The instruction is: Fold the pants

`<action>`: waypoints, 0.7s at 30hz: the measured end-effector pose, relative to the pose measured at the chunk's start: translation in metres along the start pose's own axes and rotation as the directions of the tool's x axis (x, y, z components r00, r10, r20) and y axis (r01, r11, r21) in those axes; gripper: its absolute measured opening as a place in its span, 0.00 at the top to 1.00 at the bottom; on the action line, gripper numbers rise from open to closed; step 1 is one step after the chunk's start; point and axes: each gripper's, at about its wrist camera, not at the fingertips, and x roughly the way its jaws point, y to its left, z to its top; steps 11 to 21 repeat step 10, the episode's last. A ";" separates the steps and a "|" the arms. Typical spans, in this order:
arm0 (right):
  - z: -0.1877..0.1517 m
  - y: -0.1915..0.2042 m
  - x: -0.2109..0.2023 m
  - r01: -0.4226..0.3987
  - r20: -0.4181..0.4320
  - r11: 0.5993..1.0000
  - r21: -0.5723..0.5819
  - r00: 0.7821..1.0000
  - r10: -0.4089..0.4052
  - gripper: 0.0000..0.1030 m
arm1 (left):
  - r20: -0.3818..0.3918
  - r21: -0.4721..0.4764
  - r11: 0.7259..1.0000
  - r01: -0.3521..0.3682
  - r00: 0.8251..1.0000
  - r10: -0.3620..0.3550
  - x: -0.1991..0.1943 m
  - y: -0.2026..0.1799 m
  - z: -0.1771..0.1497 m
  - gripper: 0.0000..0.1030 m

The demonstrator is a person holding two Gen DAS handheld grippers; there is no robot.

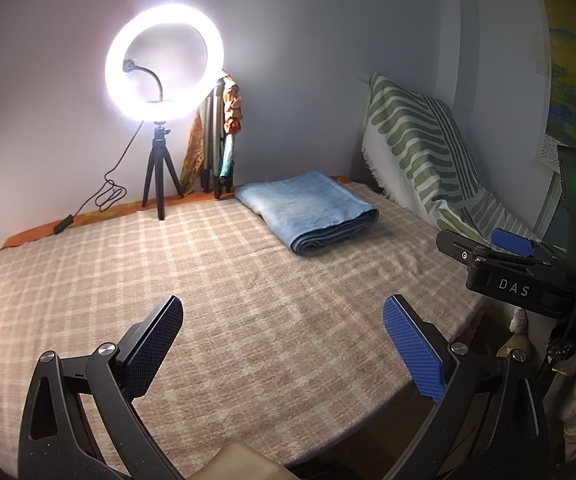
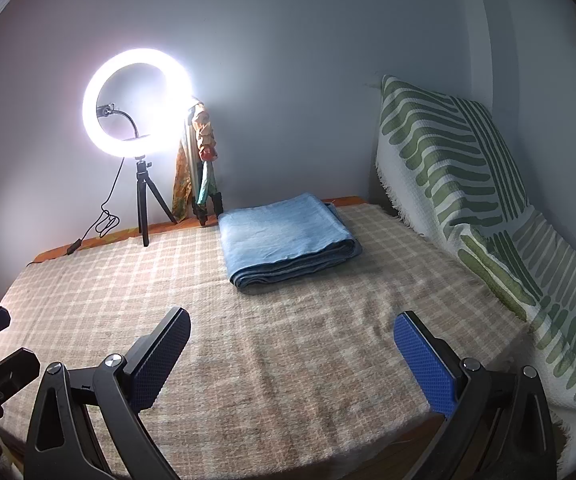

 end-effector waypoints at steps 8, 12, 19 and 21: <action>-0.002 0.001 0.006 -0.007 -0.011 1.000 -0.005 1.000 0.007 0.00 | 0.005 0.011 1.000 0.002 1.000 -0.003 0.003 0.000 -0.003 0.03; -0.003 0.001 0.008 -0.007 -0.014 1.000 -0.002 1.000 0.007 0.00 | 0.003 0.010 1.000 0.006 1.000 -0.007 0.004 0.001 -0.003 0.03; -0.003 0.001 0.008 -0.007 -0.014 1.000 -0.002 1.000 0.007 0.00 | 0.003 0.010 1.000 0.006 1.000 -0.007 0.004 0.001 -0.003 0.03; -0.003 0.001 0.008 -0.007 -0.014 1.000 -0.002 1.000 0.007 0.00 | 0.003 0.010 1.000 0.006 1.000 -0.007 0.004 0.001 -0.003 0.03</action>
